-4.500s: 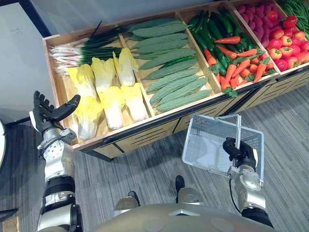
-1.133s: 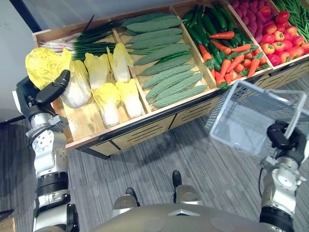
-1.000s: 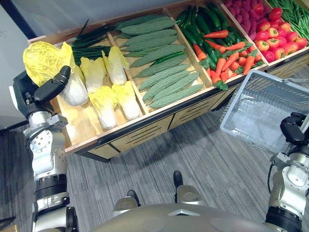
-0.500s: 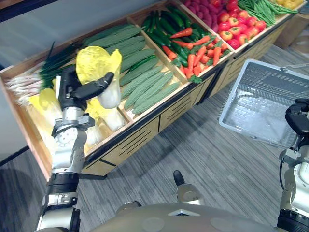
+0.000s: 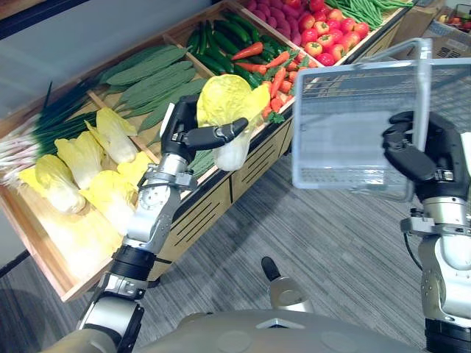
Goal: Pick vegetable in the basket
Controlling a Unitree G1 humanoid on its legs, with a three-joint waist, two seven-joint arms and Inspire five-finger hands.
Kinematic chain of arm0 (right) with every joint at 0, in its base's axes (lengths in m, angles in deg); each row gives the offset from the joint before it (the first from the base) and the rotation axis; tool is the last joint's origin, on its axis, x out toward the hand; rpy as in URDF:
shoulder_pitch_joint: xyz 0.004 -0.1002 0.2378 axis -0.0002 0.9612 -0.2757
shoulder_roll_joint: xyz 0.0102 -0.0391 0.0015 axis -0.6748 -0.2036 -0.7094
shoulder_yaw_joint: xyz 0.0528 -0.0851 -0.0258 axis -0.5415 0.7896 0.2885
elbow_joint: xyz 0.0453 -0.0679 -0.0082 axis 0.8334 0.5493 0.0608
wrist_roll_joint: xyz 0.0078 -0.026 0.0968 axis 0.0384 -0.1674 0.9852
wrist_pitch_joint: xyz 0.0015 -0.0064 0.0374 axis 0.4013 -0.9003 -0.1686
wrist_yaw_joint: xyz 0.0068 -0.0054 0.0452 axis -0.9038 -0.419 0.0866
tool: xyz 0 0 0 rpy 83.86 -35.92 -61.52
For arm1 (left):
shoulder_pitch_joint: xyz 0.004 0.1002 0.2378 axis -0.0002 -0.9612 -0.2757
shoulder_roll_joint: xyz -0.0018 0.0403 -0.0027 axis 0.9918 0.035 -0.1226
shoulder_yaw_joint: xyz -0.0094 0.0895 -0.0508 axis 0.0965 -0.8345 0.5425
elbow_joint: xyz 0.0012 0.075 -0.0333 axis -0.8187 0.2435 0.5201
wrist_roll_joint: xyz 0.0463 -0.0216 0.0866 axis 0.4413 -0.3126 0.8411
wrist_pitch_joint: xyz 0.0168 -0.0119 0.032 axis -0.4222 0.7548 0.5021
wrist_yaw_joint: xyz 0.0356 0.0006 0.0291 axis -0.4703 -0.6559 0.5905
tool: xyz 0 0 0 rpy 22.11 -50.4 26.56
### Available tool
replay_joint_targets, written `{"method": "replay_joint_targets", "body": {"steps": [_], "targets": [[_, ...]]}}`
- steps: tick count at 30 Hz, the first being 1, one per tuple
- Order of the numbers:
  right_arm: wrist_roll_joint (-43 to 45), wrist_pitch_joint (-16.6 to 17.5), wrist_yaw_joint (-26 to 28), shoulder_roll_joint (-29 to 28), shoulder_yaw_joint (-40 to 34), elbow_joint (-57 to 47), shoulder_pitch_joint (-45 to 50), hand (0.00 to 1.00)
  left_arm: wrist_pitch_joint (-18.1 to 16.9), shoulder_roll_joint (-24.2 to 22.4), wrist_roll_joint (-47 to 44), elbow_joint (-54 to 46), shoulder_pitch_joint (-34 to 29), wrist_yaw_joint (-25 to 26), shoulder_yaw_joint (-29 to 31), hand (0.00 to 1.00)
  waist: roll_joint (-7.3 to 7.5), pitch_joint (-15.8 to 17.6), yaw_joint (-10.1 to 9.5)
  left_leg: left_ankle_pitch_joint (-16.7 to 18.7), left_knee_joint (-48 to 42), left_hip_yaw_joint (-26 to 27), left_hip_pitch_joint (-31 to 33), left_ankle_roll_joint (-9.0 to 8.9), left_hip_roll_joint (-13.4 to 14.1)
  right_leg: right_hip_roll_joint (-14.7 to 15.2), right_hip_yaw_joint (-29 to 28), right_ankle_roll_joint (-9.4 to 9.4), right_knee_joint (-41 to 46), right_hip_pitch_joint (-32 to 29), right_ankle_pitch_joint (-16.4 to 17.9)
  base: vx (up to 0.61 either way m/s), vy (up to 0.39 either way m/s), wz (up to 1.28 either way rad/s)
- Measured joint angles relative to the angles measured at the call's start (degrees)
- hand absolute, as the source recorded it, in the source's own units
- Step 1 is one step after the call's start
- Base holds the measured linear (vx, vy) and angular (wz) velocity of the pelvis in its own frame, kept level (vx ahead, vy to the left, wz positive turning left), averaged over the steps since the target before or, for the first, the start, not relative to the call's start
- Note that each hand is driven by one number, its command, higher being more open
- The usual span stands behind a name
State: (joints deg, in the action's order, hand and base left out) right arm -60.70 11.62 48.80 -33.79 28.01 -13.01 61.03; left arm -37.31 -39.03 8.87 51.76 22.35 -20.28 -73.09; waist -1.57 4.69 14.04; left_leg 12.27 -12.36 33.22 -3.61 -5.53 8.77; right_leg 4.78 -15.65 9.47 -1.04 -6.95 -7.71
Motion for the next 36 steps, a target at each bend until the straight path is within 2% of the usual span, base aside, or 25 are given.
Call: {"method": "replay_joint_targets", "body": {"steps": [5, 9, 14, 20, 29, 36], "targets": [[2.78, 0.07, 4.85, 4.26, 4.77, -0.66, 2.70, 0.00, -0.06, -1.11, -0.31, 0.04, 4.03, -0.65, -3.16, 0.00, -0.16, -0.19, 0.09, 0.93, -1.62, 0.21, 0.43, 0.03, 0.38, 0.00, -0.28, 0.09, 0.03, -0.02, -0.05, -0.02, 0.001, -0.03], [3.29, 0.07, 5.75, 4.50, 6.23, -0.66, 3.83, 0.00, -0.06, -1.12, -0.49, 0.80, 5.42, -0.09, -3.84, 0.00, -0.82, -0.65, 0.21, 1.76, -3.20, 0.04, 1.13, -0.01, 0.92, -0.10, -0.15, 0.09, -0.06, -0.05, -0.05, 0.00, 0.000, 0.00], [3.31, 0.08, 6.83, 7.02, 10.42, -0.69, 3.80, 0.00, -0.06, -1.20, -0.71, 2.39, 8.23, -0.08, -7.91, 0.00, -0.71, -1.20, 0.25, 2.71, -4.63, 0.26, 1.37, 0.14, 1.30, -0.17, -0.43, 0.09, -0.02, -0.04, -0.05, -0.01, 0.006, -0.02], [4.53, 0.08, 8.38, 11.71, 14.33, -2.49, 3.77, 0.00, -0.06, -0.84, -0.89, 2.39, 9.86, -0.17, -9.07, 0.00, -1.17, -2.12, 0.44, 4.60, -6.66, 4.14, 1.13, -0.19, 2.36, -1.47, -4.27, 0.35, 0.15, -1.55, -0.33, -0.01, 0.016, -0.33], [6.51, 0.07, 7.66, 13.63, 15.87, -2.70, 1.04, 0.00, -1.36, -0.01, -3.07, 2.36, 9.99, -0.69, -10.18, 0.00, -1.67, -2.50, 0.98, 7.04, -8.72, 9.88, -0.92, -1.07, 3.93, -3.73, -9.76, 0.27, 0.18, -2.41, -0.71, 0.02, 0.020, -0.34], [6.13, 0.10, 6.50, 13.61, 16.23, -2.79, -0.94, 0.00, -1.94, -0.22, -3.05, 2.36, 9.97, -2.29, -11.03, 0.00, -1.95, -2.60, 1.88, 7.25, -8.75, 10.69, -0.63, -1.08, 3.96, -3.99, -10.53, 0.22, 0.06, -3.24, -0.91, 0.04, 0.022, -0.09]]}}
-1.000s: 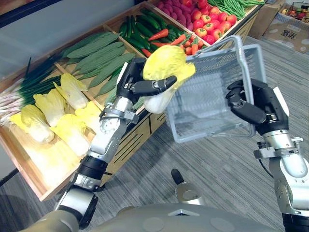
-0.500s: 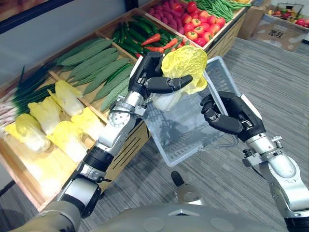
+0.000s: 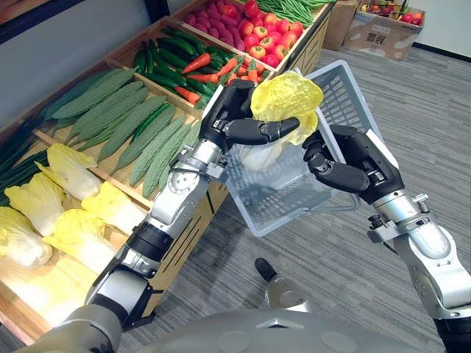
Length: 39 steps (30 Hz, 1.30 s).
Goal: Pick vegetable in the basket
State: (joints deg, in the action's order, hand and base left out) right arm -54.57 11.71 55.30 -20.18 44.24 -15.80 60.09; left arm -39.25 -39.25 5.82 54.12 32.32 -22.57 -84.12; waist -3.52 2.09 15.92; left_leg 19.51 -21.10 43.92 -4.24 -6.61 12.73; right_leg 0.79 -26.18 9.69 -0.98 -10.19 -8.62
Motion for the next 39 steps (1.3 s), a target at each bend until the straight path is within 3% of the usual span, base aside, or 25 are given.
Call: {"method": "replay_joint_targets", "body": {"steps": [15, 26, 39], "targets": [[-2.27, 0.00, -0.20, -0.34, 0.05, 0.01, 0.01, 0.00, -0.05, -0.82, 0.71, 0.01, -1.26, -1.77, -0.02, 0.00, -1.34, -0.15, -1.46, 0.10, -0.53, 0.65, 0.18, 0.06, 0.04, -0.14, -0.76, 0.18, -0.03, -0.42, -0.50, 0.01, 0.007, -0.02], [-5.03, -0.01, 2.72, 2.13, 0.02, 0.05, 0.22, 0.00, -0.05, 3.71, 3.38, -0.11, -3.45, -6.22, -2.26, 0.00, -1.52, -0.08, -1.69, 0.78, -2.38, -1.08, 1.87, 0.23, 0.87, 0.10, 0.77, 0.11, -0.19, -0.52, -0.58, 0.02, 0.022, 0.07], [-7.33, -0.01, 4.27, 2.13, -0.10, 0.10, 0.27, 0.00, -0.09, 7.52, 10.43, -0.75, -3.63, -7.90, -5.84, 0.00, -1.52, -0.05, -1.47, 0.87, -2.69, -1.29, 1.88, 0.23, 0.94, 0.15, 0.92, 0.01, -0.19, -0.32, -0.51, 0.00, 0.000, 0.00]]}}
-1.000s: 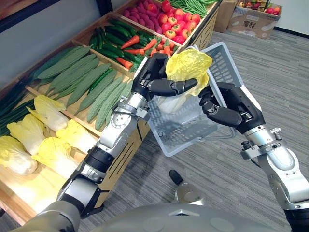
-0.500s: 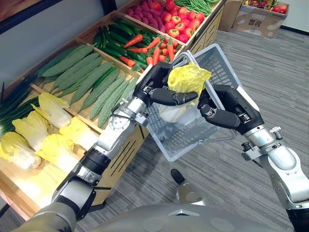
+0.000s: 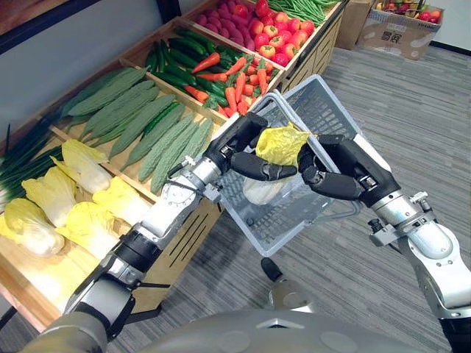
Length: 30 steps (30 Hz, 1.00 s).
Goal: Pick vegetable in the basket
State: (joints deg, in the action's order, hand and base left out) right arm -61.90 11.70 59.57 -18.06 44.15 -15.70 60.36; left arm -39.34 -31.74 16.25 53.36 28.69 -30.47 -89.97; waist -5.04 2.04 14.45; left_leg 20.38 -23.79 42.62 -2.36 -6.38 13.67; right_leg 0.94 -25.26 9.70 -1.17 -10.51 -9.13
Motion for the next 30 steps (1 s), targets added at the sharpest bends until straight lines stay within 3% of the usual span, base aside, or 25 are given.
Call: {"method": "replay_joint_targets", "body": {"steps": [12, 19, 30], "targets": [[-2.29, 0.00, 1.60, 0.00, 0.04, -0.02, -0.25, 0.00, -0.55, 2.93, 13.82, -2.27, -0.01, -0.78, -5.61, 0.00, 0.29, 0.27, 0.04, 0.23, -0.10, 0.05, 0.06, -0.04, 0.01, -0.08, -0.06, -0.07, -0.11, -0.17, 0.04, 0.02, 0.011, 0.00], [-2.39, 0.01, 1.84, -0.08, 0.61, -0.23, -1.69, 0.00, -3.00, 2.56, 31.21, -2.20, -0.03, -2.38, -12.17, 0.00, 0.70, 1.16, 0.15, 0.39, -0.36, 0.15, 0.06, -0.03, 0.01, -0.13, -0.18, -0.11, -0.08, -0.21, 0.06, 0.00, 0.000, 0.00], [-2.76, 0.01, 2.82, -1.03, 0.50, -0.23, -2.01, 0.00, -5.17, 0.68, 42.04, 0.01, -0.01, -0.73, -12.22, 0.00, 0.75, 1.38, 0.20, 0.48, -0.72, 0.06, 0.16, -0.01, 0.00, -0.19, -0.09, -0.23, -0.02, -0.20, 0.14, 0.00, 0.000, 0.00]]}}
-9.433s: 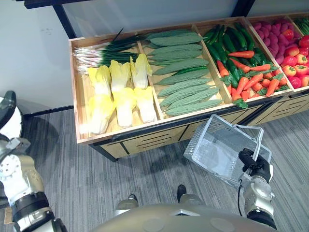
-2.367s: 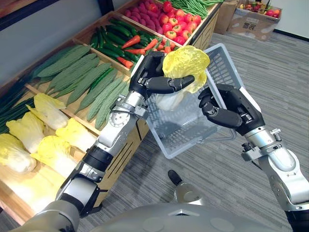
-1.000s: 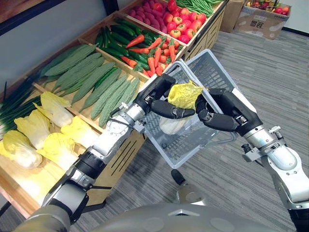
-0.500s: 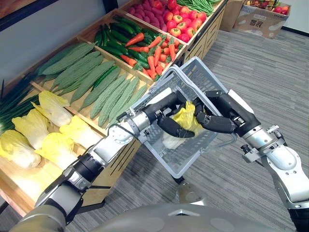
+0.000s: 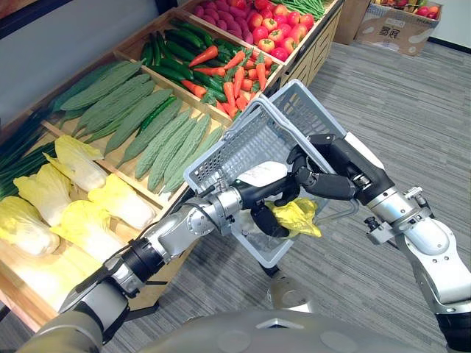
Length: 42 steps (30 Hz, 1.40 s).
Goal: Pick vegetable in the basket
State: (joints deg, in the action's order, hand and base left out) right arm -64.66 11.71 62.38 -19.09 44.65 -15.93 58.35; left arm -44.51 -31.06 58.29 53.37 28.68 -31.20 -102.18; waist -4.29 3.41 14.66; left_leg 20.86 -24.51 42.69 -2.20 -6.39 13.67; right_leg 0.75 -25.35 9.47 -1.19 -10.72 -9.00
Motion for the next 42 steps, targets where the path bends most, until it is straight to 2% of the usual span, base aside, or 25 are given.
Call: {"method": "replay_joint_targets", "body": {"steps": [5, 6, 25, 35, 42], "targets": [[-1.81, 0.00, 0.28, -1.92, -0.11, -0.02, 0.02, 0.00, -0.04, -0.28, 1.17, 0.53, 0.01, 0.06, 0.01, 0.00, -0.03, 0.87, 0.05, 0.04, -0.28, -0.36, 0.29, 0.07, 0.03, 0.10, 0.28, -0.01, 0.01, -0.01, 0.01, 0.00, 0.000, 0.02], [-1.83, 0.00, 0.28, -1.92, -0.12, -0.02, 0.03, 0.00, -0.04, -0.30, 1.48, 0.53, 0.02, 0.07, 0.02, 1.00, -0.03, 0.94, 0.05, 0.04, -0.31, -0.44, 0.34, 0.08, 0.03, 0.11, 0.34, -0.01, 0.01, -0.01, 0.01, 0.00, 0.000, 0.05], [-3.55, 0.00, 1.42, -7.10, -4.28, -0.02, 1.01, 0.00, 0.02, -0.70, 4.66, -0.22, 0.17, -0.02, 1.57, 1.00, -0.07, 0.94, -0.12, 0.00, -0.40, -2.05, 0.76, 0.14, -0.03, 0.37, 1.58, -0.03, 0.09, 0.39, 0.02, 0.00, 0.002, 0.02], [-4.08, -0.01, 1.43, -9.35, -6.93, -3.69, 1.97, 0.00, 0.12, 0.19, 9.05, -9.02, 0.17, -0.11, 4.29, 1.00, -0.64, 0.60, -0.15, -0.03, -0.46, -2.36, 0.51, 0.19, -0.09, 0.42, 1.75, -0.03, 0.13, 0.69, 0.02, 0.00, 0.002, 0.01], [-4.05, 0.02, 1.50, -13.22, -8.61, -5.97, 2.03, 0.00, 0.15, 1.35, 12.16, -13.64, 0.16, -0.09, 6.55, 1.00, -1.21, 0.23, -0.07, -0.03, -0.52, -2.35, 0.13, 0.19, -0.08, 0.38, 1.70, -0.14, 0.26, 0.93, 0.10, 0.00, 0.000, 0.00]]}}
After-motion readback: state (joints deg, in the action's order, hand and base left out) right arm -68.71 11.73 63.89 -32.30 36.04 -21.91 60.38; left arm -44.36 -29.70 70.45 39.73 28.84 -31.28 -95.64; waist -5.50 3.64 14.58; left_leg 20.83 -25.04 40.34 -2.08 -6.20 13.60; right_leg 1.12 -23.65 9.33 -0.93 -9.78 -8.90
